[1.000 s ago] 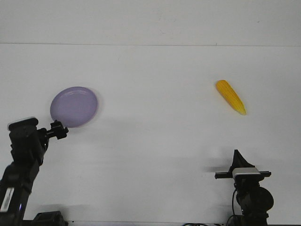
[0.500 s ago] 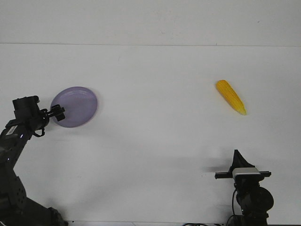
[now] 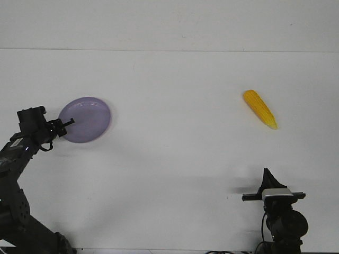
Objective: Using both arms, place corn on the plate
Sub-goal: 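Reach the left gripper to the plate's near rim and grip it, then drag the plate with the left gripper toward the table center, nearer the robot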
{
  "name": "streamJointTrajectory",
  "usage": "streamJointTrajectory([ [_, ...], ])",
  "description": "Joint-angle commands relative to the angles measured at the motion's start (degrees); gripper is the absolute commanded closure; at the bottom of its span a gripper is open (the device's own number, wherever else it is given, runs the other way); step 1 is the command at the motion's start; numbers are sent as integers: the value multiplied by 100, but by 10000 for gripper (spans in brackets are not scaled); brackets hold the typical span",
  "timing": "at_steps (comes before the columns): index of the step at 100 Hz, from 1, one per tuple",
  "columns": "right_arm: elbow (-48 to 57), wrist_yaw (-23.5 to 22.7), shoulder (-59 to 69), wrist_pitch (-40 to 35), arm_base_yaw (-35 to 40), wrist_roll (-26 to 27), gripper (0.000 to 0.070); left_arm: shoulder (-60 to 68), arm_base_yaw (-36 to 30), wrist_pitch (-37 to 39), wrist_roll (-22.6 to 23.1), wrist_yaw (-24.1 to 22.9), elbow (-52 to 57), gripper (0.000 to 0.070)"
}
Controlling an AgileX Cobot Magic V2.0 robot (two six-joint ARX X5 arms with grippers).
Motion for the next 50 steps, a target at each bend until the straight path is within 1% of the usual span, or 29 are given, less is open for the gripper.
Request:
streamJointTrajectory([
  [1,-17,-2,2,55,-4,11,688,120,17,31,-26,22,109,695],
  [8,-17,-2,2,57,-7,11,688,46,17,0,-68,151,111,695],
  [24,-17,-2,2,55,-7,9,688,-452,46,-151,-289,953,111,696],
  [35,-17,-2,2,55,-7,11,688,-1115,50,-553,-308,1368,111,695],
  [50,-17,-2,2,55,-7,11,688,-2140,-173,-1307,-308,1690,105,696],
])
